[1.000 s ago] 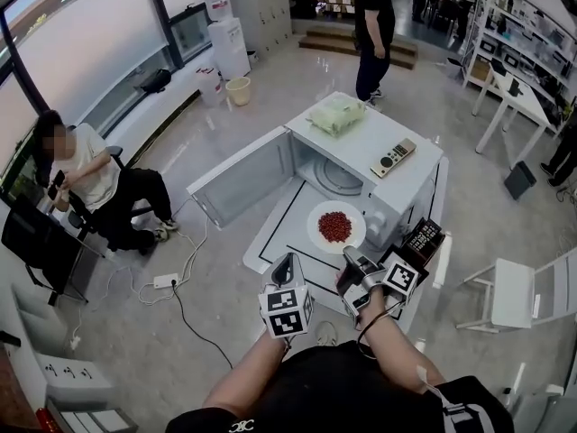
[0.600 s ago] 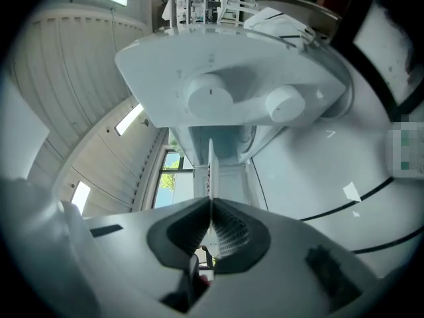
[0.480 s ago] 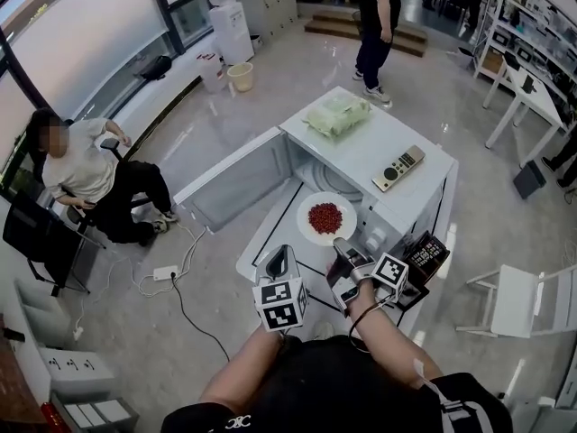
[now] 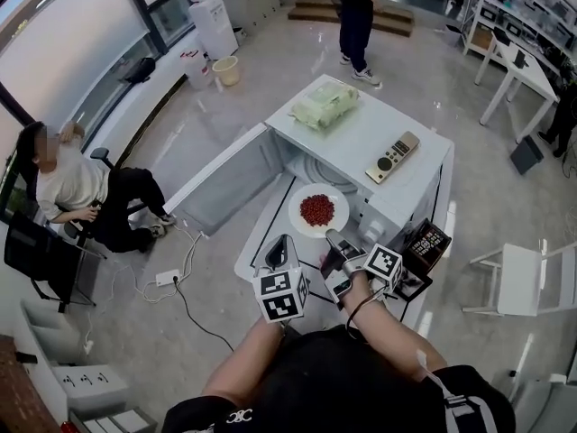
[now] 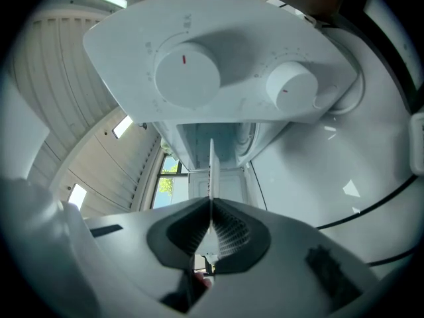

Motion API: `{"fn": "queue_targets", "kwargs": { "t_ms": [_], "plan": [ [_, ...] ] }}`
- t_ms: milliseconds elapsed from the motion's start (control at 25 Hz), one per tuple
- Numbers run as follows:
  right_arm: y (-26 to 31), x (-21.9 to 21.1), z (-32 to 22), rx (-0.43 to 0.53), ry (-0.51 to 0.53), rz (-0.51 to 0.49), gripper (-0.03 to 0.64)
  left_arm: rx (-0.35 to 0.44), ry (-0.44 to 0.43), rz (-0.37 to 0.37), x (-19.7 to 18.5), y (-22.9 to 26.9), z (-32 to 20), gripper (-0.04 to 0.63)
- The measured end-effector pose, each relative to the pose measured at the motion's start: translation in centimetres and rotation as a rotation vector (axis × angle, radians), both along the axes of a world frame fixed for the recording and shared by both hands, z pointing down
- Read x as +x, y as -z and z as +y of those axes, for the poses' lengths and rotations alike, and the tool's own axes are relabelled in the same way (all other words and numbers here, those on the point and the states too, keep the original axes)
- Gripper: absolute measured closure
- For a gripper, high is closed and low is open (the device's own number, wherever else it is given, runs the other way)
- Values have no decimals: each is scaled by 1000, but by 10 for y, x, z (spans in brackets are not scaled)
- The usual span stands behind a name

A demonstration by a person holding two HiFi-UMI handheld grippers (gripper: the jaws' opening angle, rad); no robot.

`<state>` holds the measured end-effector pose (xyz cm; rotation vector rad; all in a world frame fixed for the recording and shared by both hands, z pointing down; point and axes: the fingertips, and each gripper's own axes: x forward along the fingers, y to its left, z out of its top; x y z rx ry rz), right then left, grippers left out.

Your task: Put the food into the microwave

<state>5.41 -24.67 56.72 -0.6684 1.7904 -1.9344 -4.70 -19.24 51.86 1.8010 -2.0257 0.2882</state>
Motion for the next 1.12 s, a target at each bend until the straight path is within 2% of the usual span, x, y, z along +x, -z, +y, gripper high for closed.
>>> {"fn": "queue_targets", "kwargs": {
  "t_ms": [280,680,1120],
  "plan": [
    [2,-5,-21,2,-113,-10,598,14,-92,-4,-11,1,-25,587],
    [0,-36,-35,-12,-247,55,598,18,-221,32,-44,0,-51,587],
    [-14,-39,-86,-15,-474,95,598,25,-353,58,-75,-5,-66,587]
  ]
}}
